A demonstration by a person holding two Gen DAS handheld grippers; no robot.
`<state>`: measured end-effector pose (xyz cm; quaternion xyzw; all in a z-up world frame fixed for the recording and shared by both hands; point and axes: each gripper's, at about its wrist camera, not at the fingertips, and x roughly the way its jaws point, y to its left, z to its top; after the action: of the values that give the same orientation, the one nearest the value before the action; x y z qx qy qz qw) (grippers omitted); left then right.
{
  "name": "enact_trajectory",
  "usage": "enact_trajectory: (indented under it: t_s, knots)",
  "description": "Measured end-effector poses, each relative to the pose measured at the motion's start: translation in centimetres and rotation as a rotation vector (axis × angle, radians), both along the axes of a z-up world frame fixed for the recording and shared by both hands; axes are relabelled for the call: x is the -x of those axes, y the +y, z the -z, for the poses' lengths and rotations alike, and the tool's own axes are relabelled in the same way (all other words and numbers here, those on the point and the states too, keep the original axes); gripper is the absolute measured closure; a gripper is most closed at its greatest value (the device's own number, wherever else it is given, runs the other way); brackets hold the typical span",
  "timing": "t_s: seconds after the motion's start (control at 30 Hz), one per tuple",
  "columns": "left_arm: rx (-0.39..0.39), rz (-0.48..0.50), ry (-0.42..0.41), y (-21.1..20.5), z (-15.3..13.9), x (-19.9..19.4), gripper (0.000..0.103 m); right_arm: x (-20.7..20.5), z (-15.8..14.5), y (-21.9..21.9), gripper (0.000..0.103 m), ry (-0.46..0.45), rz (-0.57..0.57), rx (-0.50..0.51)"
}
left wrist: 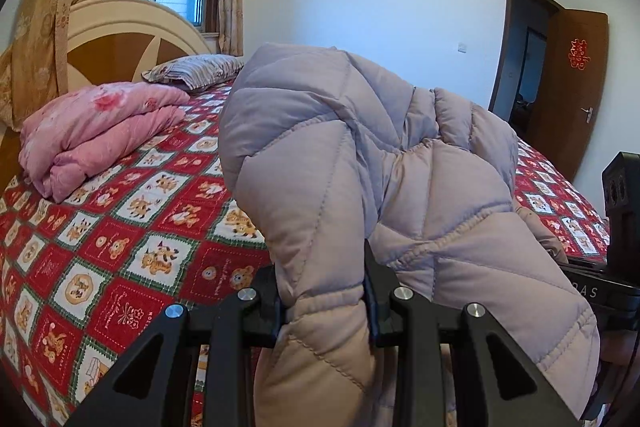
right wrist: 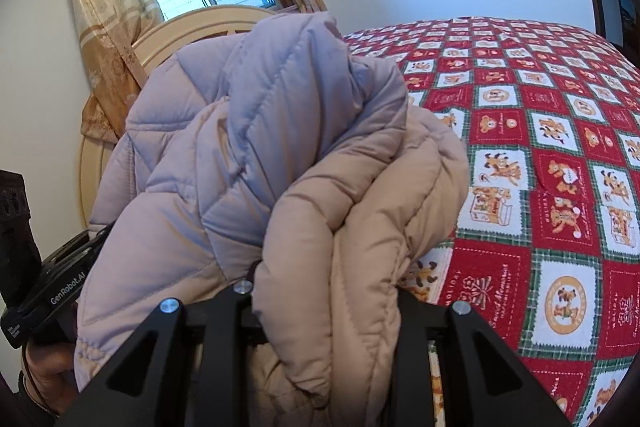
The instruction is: Fold large clothes
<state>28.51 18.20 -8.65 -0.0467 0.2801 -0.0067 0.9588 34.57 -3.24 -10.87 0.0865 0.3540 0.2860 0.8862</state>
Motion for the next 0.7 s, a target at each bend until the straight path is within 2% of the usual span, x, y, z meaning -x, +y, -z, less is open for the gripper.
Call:
enact_trajectory:
  t_s: [0.33, 0.53, 0.7]
  knots:
    - [-0.009, -0.032, 0.057, 1.9, 3.0, -0.8, 0.071, -0.9, 2.1, 1.8, 0.074, 0.049, -0.009, 0.043]
    - [-0.016, -0.051, 0.086, 2.3, 4.0, -1.2, 0.055, -1.2, 2.9, 2.4, 0.072, 0.065, -0.006, 0.062]
    - [-0.005, -0.075, 0.113, 3.0, 5.1, -1.4, 0.036, -1.4, 3.6, 2.6, 0.068, 0.079, 0.003, 0.075]
